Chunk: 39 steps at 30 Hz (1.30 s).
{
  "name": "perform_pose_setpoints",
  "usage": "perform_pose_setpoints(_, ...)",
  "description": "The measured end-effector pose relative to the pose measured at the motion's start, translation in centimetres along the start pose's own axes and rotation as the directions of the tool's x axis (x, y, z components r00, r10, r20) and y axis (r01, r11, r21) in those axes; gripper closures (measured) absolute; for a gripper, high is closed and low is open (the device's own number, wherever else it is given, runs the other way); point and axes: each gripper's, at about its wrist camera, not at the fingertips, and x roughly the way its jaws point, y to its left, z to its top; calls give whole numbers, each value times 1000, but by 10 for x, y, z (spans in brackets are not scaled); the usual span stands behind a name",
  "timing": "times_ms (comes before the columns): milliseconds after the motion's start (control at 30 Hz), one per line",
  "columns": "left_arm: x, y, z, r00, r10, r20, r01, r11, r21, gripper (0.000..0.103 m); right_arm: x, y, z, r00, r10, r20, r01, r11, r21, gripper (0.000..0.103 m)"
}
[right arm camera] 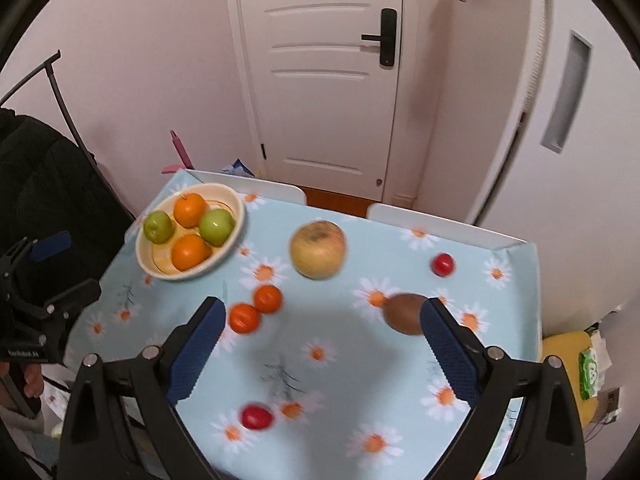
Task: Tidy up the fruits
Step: 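Withdraw both tools from the bowl back over the table, then grasp a tangerine with the left tool while the right tool approaches the kiwi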
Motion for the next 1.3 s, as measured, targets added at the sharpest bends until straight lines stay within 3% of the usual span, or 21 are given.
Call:
perform_pose_setpoints(433,41,-53,-10,999,43,-26,-45,997,-70,0,24,-68,-32,998,28,-59,-29,999,-15,6)
perform_pose_setpoints(733,83,-81,-24,994,98,-44,-100,994,-51,0,62,-98,-43,996,71,-62,-70,997,12,6)
perform_pose_setpoints(933,116,-91,-32,991,112,-75,-114,993,-23,15,90,-106,-52,992,87,-86,-84,996,44,6)
perform_pose_setpoints(1033,131,-97,-35,987,126,-100,-126,992,2,17,99,-106,-55,992,88,-89,-85,996,39,6)
perform_pose_setpoints(1300,150,-101,-38,981,129,-143,-128,992,14,40,118,-108,-60,989,96,-109,-92,995,42,6)
